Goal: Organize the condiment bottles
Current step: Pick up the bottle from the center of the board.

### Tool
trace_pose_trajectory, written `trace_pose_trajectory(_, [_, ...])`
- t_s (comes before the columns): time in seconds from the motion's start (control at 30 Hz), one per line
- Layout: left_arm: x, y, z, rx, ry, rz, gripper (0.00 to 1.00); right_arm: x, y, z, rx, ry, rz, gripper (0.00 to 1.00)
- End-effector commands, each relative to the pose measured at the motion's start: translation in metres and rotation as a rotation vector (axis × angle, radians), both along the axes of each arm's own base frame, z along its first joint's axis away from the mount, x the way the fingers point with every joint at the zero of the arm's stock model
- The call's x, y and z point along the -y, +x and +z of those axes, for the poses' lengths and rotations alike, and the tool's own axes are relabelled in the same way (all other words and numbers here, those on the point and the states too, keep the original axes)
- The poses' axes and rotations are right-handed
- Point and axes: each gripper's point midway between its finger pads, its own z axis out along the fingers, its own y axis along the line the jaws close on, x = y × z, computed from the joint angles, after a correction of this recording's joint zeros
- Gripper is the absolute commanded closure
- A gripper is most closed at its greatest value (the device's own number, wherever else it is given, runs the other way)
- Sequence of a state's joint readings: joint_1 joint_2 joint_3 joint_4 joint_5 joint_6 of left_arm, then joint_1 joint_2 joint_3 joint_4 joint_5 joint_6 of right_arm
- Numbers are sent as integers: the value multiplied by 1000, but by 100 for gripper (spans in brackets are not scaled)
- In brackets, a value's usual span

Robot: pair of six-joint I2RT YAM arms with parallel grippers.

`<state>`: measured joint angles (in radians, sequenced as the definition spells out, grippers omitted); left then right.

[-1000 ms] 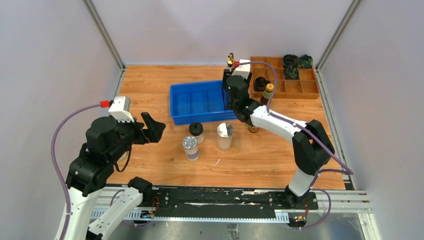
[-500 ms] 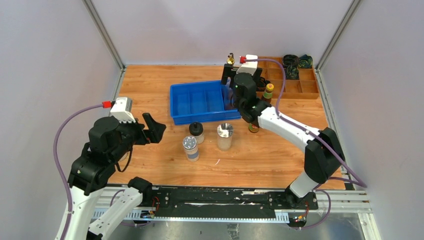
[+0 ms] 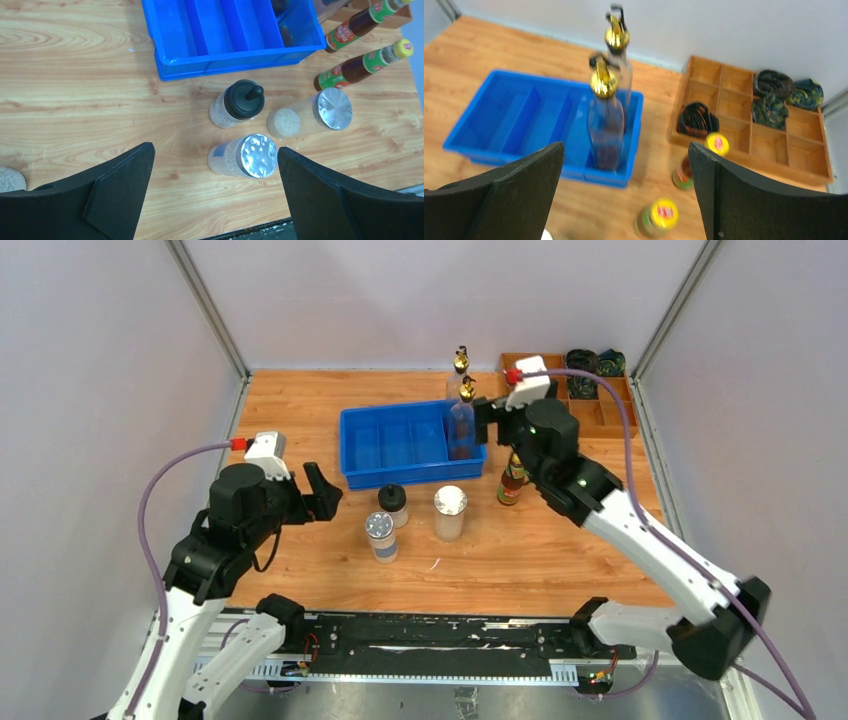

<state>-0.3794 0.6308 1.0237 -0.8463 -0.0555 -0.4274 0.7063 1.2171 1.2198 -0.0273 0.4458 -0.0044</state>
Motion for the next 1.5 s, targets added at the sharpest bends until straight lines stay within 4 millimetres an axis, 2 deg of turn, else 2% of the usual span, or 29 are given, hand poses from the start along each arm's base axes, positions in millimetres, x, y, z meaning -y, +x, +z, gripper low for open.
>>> trace_pose_trajectory(0.0, [4,24,-4,16,9,28,0,33,-53,-40,-130,-14,60,0])
trace_pose_trajectory(0.1, [12,42,-14,19,15,22,0,61,-67,-49,-148,20,-8,0])
trace_pose_trajectory(0.17, [19,53,-24,-12,25,8,0,73,-73,-64,-206,6,-43,3])
trace_pose_trajectory(0.23, [27,63,-35,-44,35,-18,0,70,-78,-81,-264,-25,-15,11])
trace_pose_trajectory(0.33, [37,72,-50,-75,57,-73,0,72,-82,-108,-325,-53,-18,11])
trace_pose_trajectory(0.47, [46,72,-55,-54,58,-141,0,79,-87,-130,-348,-47,-52,9])
trace_pose_trajectory(0.63, [47,63,-49,-7,33,-159,0,80,-91,-141,-335,-26,-41,8])
trace_pose_trajectory(0.77, [46,56,-52,-14,28,-168,0,78,-90,-149,-351,-27,-40,8])
trace_pose_trajectory(0.87, [34,53,-59,-34,40,-98,0,64,-94,-150,-356,-1,39,9])
trace_pose_trajectory(1.0, [14,53,-74,-76,70,23,0,6,-114,-146,-379,52,376,14])
trace_pose_trajectory(1.07, [7,55,-78,-84,75,71,0,-13,-124,-147,-396,32,484,14])
trace_pose_trajectory(1.3, [4,59,-76,-81,60,117,0,-51,-141,-151,-407,-52,655,14])
trace_pose_trajectory(1.47, [6,58,-73,-74,47,110,0,-67,-134,-154,-404,-90,664,14])
